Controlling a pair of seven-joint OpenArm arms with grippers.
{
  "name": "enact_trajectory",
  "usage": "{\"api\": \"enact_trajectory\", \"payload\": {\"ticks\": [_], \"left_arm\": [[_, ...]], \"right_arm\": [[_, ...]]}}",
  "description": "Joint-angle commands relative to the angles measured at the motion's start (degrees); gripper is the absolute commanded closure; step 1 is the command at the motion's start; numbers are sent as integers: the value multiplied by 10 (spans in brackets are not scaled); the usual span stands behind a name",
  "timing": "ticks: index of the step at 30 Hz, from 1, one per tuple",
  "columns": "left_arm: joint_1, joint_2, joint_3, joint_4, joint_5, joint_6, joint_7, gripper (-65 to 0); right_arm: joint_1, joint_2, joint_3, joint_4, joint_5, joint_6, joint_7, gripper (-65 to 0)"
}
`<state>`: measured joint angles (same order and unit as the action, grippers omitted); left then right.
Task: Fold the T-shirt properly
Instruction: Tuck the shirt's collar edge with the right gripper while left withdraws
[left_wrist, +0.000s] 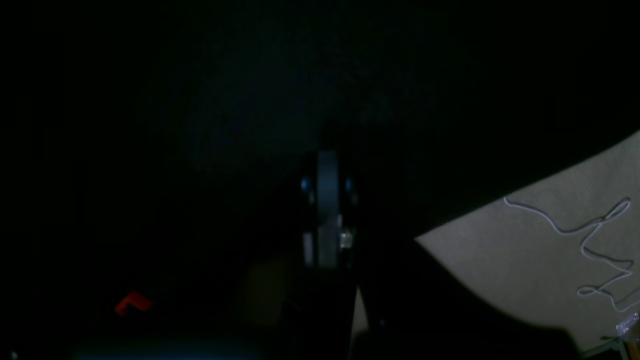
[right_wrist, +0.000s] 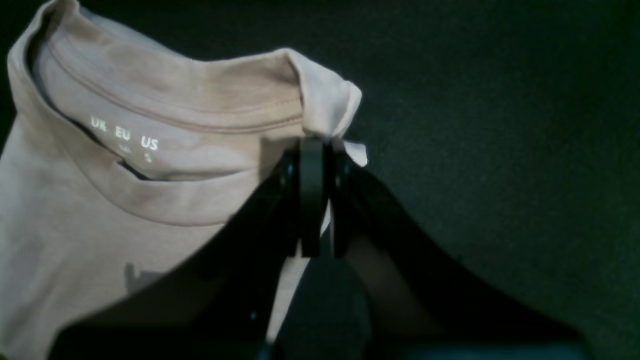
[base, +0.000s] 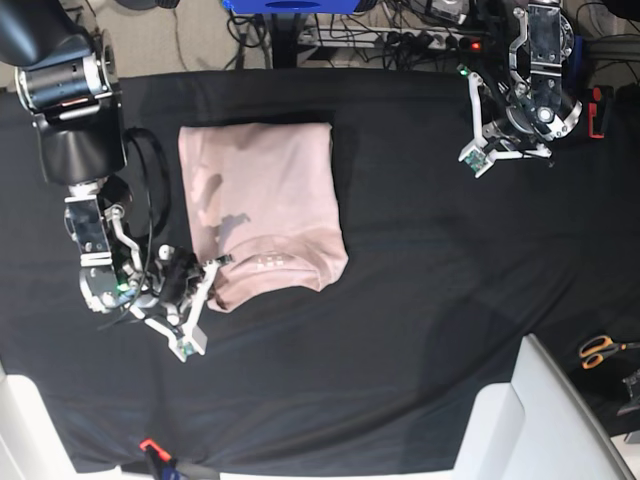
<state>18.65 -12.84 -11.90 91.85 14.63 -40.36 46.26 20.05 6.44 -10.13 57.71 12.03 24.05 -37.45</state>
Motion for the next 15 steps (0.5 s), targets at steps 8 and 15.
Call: {"api": "enact_trajectory", "payload": {"ticks": [8,15], "left_arm": [[-18,-6,-1,-26,5,4,-2,0],[-19,-6,-1,-25,5,4,-2,0]], "right_arm": [[13,3,40,7,3,-1,11,0],[4,11,57,6,3,-1,0,-2]]}}
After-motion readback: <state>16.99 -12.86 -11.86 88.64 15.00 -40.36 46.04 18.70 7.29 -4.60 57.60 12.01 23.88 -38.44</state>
